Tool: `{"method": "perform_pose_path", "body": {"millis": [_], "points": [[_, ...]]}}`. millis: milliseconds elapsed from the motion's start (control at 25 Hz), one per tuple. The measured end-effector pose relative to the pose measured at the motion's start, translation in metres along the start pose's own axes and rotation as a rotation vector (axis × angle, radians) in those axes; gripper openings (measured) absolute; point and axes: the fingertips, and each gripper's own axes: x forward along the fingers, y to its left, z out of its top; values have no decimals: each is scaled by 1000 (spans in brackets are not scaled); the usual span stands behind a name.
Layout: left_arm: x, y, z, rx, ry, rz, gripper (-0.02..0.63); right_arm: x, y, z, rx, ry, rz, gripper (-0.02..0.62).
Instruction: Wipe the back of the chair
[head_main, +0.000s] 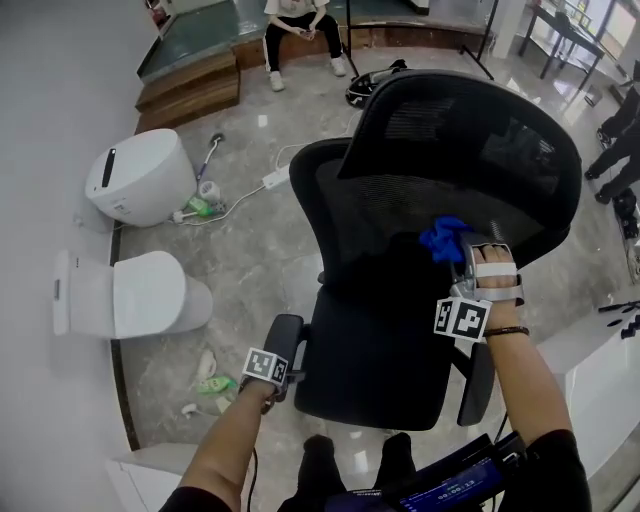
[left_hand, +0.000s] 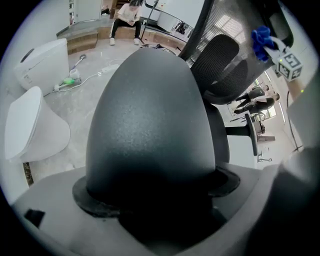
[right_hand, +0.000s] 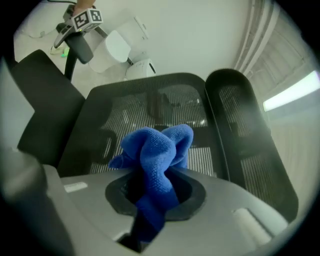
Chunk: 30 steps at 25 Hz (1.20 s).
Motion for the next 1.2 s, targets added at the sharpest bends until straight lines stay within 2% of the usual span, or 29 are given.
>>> {"method": "perform_pose_path", "body": {"millis": [120, 200, 280, 400, 440, 520, 720, 800, 880, 960, 1040, 1200], "points": [[0, -2, 2, 6, -14, -3, 518, -26, 7, -92, 13, 125, 2, 67], [1, -3, 3, 7, -31, -7, 520, -42, 12, -141, 23, 193, 2, 67], [1, -5, 3, 4, -30, -5, 520, -51, 15, -168, 29, 233, 2, 67], [1, -11, -1, -7, -15, -1, 520, -55, 13, -167, 87, 248, 10, 67], [2, -13, -3, -10, -13, -1, 520, -55, 12, -153, 111, 224, 12, 67], [3, -14, -5, -7, -17, -1, 520, -52, 20, -98, 114, 120, 22, 67], [-1, -9, -7, -11, -30, -2, 520, -9, 50, 104, 47, -178, 70, 67], [-2, -9, -5, -9, -34, -6, 520, 8, 52, 167, 33, -244, 73, 67], [-2, -9, -2, -5, -37, -9, 520, 22, 51, 212, 21, -280, 70, 67], [-2, -8, -1, -2, -39, -7, 520, 34, 53, 237, 9, -289, 67, 67], [-2, -5, 0, -2, -39, -3, 520, 43, 56, 243, -5, -282, 64, 67], [-1, -1, 0, 0, -36, -1, 520, 44, 60, 222, -34, -252, 69, 67]]}}
